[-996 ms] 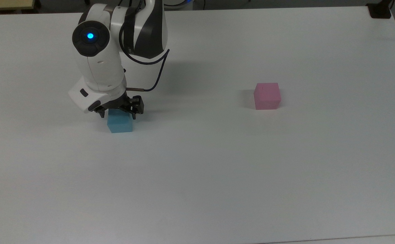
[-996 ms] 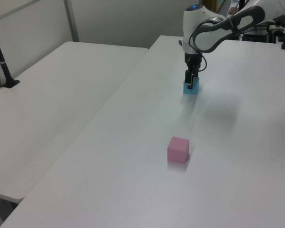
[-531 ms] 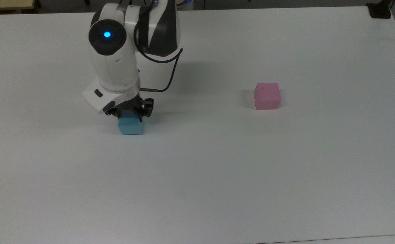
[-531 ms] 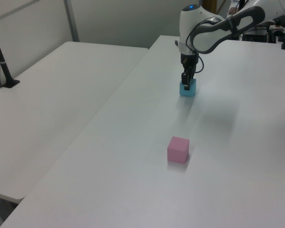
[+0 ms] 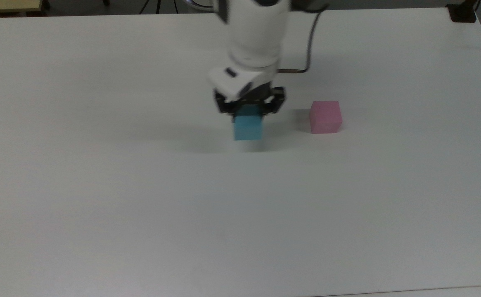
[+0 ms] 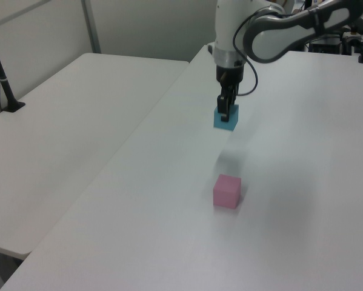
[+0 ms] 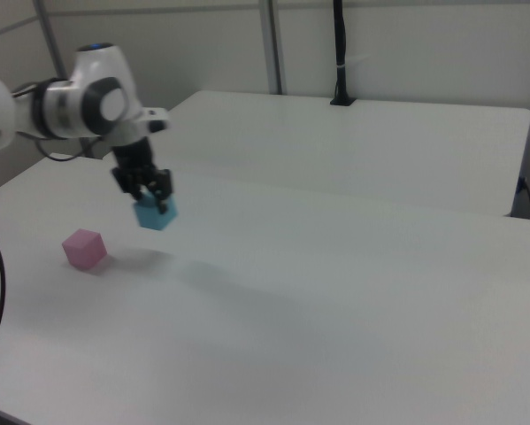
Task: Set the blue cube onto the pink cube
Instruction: 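Lift the blue cube and carry it over the pink cube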
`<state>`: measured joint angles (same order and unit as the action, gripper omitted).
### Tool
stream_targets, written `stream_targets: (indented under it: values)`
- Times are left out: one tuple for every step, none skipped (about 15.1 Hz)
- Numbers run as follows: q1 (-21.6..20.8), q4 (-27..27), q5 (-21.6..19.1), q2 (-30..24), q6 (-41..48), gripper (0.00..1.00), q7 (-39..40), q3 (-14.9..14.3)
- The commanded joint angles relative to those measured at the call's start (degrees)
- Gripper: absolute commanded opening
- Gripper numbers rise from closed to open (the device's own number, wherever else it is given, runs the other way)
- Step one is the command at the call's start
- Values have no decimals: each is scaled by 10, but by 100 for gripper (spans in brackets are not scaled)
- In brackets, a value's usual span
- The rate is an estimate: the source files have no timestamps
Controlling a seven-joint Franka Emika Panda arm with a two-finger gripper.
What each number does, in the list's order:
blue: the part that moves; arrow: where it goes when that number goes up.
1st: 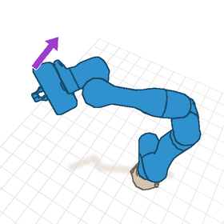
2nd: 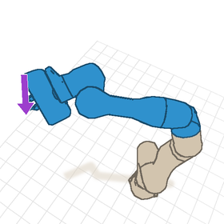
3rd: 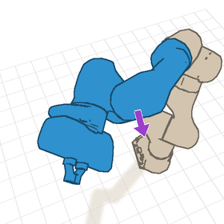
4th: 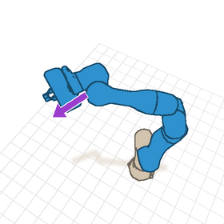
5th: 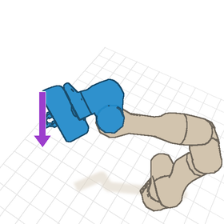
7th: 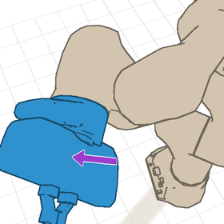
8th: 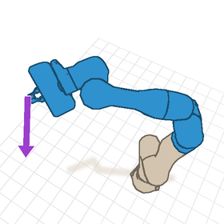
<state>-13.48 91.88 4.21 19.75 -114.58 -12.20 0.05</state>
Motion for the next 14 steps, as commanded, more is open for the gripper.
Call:
stream_targets:
  values:
    - [-77,15,-3,-6,7,28,-69,-9]
    - [-93,15,-3,-4,7,28,-81,-9]
    - [-107,15,-3,-2,7,29,-92,-9]
    - [-119,15,-3,1,6,29,-104,-9]
    - [-131,15,-4,6,5,29,-115,-9]
    - [-141,15,-4,8,3,29,-127,-9]
    - [-152,15,-5,11,2,29,-137,-9]
    - [-160,15,-5,14,3,29,-143,-9]
    - [-168,15,-5,15,3,30,-147,-9]
    - [-175,16,-5,16,2,31,-150,-9]
    - [-181,16,-5,20,0,33,-154,-9]
    - [-182,15,-7,27,-1,37,-163,-9]
    - [-182,14,-10,30,-2,38,-170,-9]
    - [-182,14,-12,33,-6,48,-174,-9]
